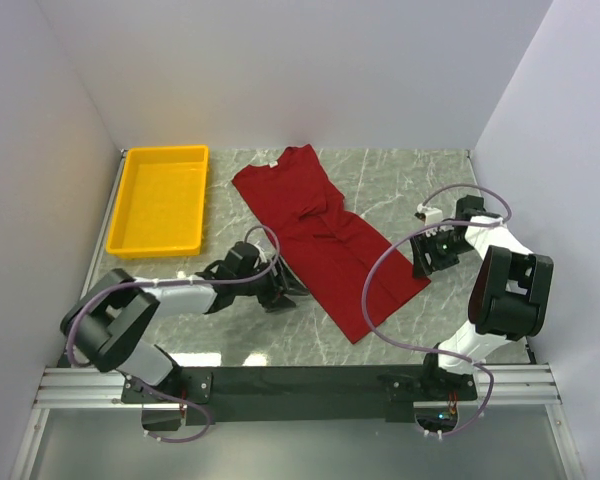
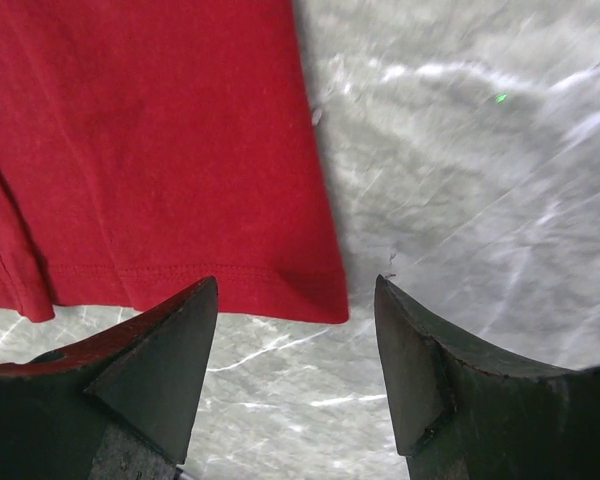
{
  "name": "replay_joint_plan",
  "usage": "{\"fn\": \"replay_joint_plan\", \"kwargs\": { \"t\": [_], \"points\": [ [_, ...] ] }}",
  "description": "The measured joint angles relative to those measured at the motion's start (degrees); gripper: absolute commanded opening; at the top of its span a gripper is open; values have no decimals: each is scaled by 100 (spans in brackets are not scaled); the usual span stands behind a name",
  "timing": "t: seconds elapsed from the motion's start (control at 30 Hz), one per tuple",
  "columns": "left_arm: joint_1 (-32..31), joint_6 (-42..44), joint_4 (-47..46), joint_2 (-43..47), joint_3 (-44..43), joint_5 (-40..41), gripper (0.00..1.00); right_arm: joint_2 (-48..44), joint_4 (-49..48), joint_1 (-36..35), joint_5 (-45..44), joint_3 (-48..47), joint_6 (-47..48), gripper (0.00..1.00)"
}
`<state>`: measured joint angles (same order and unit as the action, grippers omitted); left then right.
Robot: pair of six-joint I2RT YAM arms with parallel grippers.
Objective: Fold and stack the t-shirts
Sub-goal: Fold the tshirt
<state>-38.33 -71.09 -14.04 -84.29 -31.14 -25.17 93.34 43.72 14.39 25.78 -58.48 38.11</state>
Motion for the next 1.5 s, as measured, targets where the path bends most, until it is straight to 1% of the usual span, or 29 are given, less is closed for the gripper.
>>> {"fn": "replay_joint_plan", "kwargs": {
  "t": [0.2,0.37,0.5,0.93,1.03,1.3,1.4,1.47,1.5],
  "points": [
    [-420,-1082,-1110,-728,28,153,66,85,0,46,-22,140,-186,69],
    [-903,-1875,-1676,-1290,28,339,65,107,4,138,28,140,-278,69],
    [-1235,-2282,-1858,-1381,33,494,65,107,42,201,57,136,-332,69],
    [-1989,-3300,-2131,-1580,83,1134,52,0,68,258,90,105,-485,69],
    [-2258,-3652,-2002,-1609,-4,1482,51,-101,66,278,140,107,-516,69],
    [-2929,-4181,-719,-1821,-914,2087,48,-413,70,378,352,109,-511,69],
    [-3110,-4271,-345,-1932,-1215,2170,44,-555,107,415,428,109,-503,69],
    [-3189,-4310,-166,-2026,-1397,2212,39,-660,136,424,461,109,-496,69],
    [-3228,-4328,-72,-2072,-1491,2251,34,-719,157,424,485,109,-479,68]
  ]
}}
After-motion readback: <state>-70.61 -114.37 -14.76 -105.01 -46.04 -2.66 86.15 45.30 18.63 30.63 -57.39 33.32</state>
